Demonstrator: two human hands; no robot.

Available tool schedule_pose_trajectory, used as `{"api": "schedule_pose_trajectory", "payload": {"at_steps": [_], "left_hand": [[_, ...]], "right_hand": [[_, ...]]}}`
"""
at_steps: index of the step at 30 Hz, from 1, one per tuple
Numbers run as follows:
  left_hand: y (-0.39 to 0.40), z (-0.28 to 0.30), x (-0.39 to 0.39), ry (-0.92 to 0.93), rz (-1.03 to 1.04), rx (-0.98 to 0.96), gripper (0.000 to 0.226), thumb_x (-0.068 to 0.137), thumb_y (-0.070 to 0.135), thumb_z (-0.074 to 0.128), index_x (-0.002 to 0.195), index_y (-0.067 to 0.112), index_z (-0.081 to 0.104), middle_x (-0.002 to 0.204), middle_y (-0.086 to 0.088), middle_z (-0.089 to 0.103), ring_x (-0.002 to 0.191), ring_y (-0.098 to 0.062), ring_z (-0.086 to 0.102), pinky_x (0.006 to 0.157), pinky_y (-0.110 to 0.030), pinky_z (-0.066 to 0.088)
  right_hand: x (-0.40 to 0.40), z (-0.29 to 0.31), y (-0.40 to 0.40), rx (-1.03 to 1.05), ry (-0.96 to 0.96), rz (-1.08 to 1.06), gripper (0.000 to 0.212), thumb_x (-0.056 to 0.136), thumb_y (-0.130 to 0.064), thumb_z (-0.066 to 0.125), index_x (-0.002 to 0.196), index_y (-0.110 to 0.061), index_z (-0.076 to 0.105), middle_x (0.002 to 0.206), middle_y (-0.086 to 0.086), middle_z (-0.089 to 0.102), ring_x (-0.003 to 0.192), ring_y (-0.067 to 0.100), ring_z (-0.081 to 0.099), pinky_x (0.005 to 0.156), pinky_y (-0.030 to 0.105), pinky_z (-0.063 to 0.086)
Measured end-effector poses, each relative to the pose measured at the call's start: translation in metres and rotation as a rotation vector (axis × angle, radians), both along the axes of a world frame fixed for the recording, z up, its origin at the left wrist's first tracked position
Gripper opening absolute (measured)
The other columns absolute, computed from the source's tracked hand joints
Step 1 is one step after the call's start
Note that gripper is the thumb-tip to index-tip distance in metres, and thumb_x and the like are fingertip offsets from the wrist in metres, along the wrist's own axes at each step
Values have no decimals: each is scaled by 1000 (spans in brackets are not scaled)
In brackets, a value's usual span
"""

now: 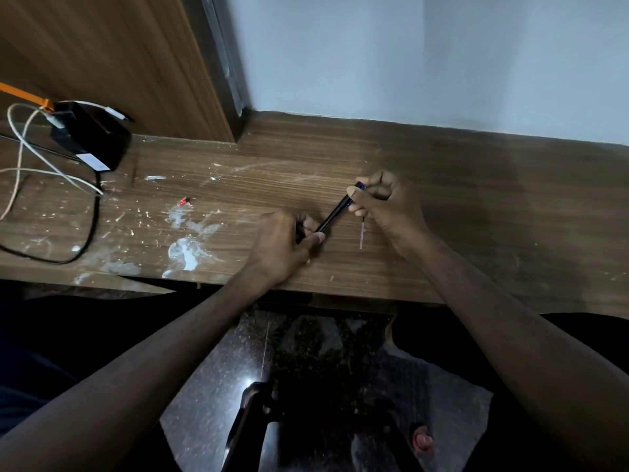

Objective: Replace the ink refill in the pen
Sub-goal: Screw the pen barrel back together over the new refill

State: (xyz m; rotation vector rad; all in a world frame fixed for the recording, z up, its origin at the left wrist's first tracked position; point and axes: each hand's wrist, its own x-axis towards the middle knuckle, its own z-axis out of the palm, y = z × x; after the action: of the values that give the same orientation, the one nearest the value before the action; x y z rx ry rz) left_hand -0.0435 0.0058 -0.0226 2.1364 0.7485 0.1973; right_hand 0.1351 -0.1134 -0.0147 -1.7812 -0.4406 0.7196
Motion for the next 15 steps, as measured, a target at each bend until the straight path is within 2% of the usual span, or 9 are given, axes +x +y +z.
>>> {"api": "schedule_pose_trajectory", "payload": {"at_steps": [2,6,9,11,13,15], "left_hand": [[1,1,2,-2,16,-40,9,91,15,79,84,16,75,74,4,79,49,-2,70,55,-7,50],[-5,2,6,37,26,-67,10,91,16,80,82,15,75,75,2,79,50,-2,71,55,-11,52],[-16,1,11,-3,114,-269,11,90,15,81,84,10,74,79,-1,81,52,-4,73,46,-14,52],[-19,3,19,-37,196,-368,8,90,18,82,86,15,76,76,2,81,56,-6,75,46,-13,51],[-18,5,26,-62,261,-392,9,90,21,82,83,19,77,71,5,80,57,-8,76,47,-14,53],[-13,5,30,-65,281,-292,13,89,24,83,77,20,78,62,12,77,52,-4,73,46,-11,49]], "right_hand": [[0,0,0,-14,28,-6,36,93,-14,82,118,5,65,89,11,81,71,11,77,70,26,63],[-2,0,1,-47,27,-11,35,94,-14,81,120,2,65,88,12,80,71,14,75,79,35,63],[-6,2,4,-71,-74,6,39,91,-24,84,126,-17,68,88,3,83,75,12,78,82,33,63],[-12,2,9,-88,-122,9,51,88,-30,87,134,-29,65,91,-2,84,81,13,80,83,30,63],[-18,0,12,-123,-125,14,58,86,-35,88,138,-26,64,91,-3,84,79,8,81,77,26,63],[-23,-3,13,-166,-111,37,44,86,-35,89,123,-20,72,87,-2,84,71,5,80,67,24,65]]}}
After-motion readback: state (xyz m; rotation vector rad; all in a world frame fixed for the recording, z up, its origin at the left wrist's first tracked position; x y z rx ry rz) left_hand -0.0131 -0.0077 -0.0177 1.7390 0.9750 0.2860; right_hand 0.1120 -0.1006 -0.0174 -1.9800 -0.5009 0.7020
